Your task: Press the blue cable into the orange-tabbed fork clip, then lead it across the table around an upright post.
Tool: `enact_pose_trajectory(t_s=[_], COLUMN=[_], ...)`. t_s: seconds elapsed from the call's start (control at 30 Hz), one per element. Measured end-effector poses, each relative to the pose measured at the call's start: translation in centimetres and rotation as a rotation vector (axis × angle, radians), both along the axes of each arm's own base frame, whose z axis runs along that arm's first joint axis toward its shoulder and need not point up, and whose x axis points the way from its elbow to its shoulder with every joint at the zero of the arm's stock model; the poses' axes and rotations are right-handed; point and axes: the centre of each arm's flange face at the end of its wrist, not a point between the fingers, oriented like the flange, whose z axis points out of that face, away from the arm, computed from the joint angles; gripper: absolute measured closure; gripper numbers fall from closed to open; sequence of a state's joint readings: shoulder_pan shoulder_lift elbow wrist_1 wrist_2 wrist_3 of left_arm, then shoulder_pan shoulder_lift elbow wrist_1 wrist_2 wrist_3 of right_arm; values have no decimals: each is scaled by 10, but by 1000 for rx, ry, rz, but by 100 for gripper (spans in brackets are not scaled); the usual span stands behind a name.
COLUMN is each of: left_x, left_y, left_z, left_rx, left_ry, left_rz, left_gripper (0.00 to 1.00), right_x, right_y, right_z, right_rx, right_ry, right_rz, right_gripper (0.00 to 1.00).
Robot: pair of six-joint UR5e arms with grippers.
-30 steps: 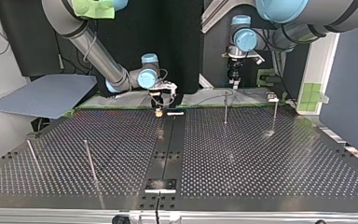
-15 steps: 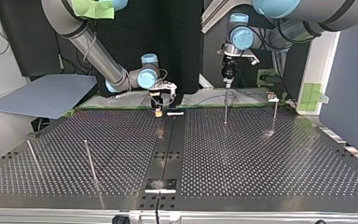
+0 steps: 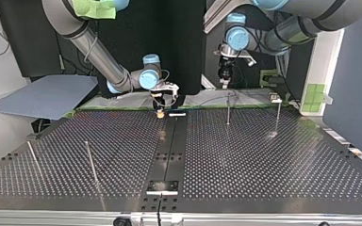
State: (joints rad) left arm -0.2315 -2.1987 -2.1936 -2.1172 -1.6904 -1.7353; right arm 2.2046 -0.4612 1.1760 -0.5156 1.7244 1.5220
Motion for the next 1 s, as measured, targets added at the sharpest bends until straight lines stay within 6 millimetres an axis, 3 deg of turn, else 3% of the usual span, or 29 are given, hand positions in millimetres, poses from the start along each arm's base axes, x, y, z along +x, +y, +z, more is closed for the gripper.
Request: enact_pose_trajectory(t_s=[0.23,0.57,1.0], left_x=[14,46,67], left_y=[-19,-30,-32], left_z=[8,22,-14], left_rx=[-18,-50,-13], left_ry=[-3,-33,-7], left_rz=[10,31,82], left_gripper=[0,0,0], right_x=[0,0,-1], right_y=[0,-1,-1], right_z=[0,0,0], right_rx=[0,0,0], right_ry=[0,0,5], right_rz=[2,3,6], right_gripper=[100,100,100])
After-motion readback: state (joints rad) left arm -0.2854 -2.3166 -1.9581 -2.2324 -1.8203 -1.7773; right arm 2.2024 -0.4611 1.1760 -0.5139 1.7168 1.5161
